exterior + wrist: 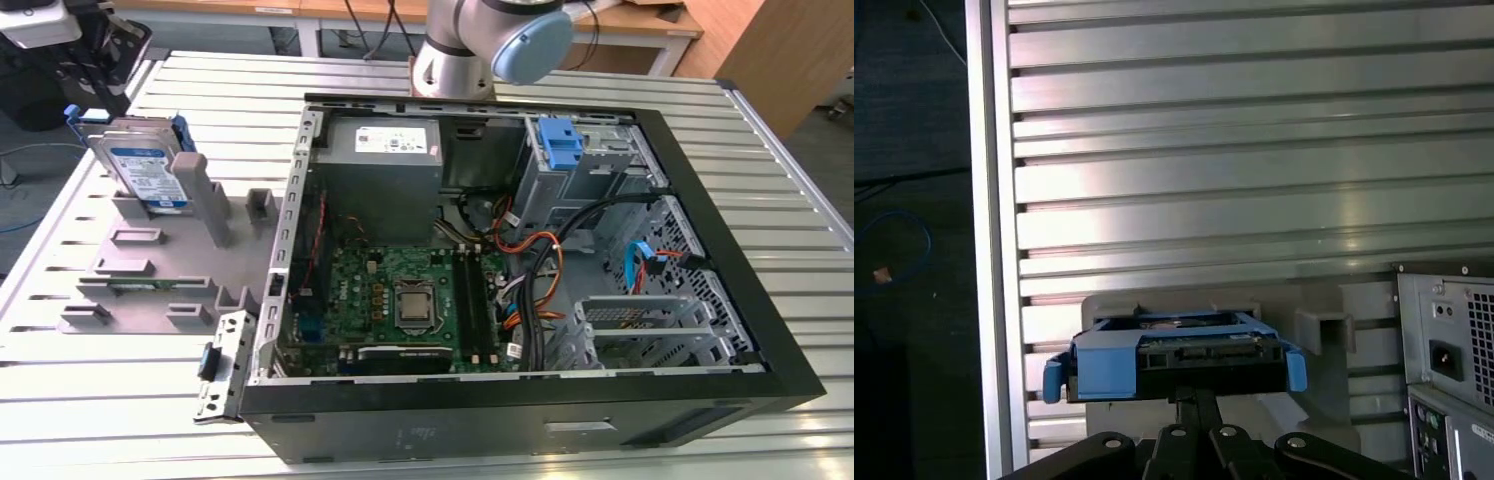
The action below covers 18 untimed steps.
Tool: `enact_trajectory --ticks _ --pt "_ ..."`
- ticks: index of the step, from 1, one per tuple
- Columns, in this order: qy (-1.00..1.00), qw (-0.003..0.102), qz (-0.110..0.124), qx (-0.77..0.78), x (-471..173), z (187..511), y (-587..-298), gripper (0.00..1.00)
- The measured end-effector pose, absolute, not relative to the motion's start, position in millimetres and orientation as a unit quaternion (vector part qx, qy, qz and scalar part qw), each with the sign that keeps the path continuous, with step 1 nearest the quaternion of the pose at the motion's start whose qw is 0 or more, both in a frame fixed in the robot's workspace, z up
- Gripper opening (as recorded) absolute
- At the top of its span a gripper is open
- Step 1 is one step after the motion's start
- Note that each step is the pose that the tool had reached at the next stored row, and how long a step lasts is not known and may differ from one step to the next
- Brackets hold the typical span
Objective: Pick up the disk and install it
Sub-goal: 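Reach for the disk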
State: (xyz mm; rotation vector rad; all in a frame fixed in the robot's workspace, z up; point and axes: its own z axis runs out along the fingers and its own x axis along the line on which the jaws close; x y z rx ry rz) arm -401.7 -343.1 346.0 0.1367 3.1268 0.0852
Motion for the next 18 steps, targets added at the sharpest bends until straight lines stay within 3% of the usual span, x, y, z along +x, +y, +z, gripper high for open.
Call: enact_trajectory --ticks 14,18 --pt "0.999 0.005 0.027 0.044 -406.0 339.3 -340.3 0.11" --pt "0.999 -0.002 0.027 0.044 -406.1 338.8 -340.2 0.11"
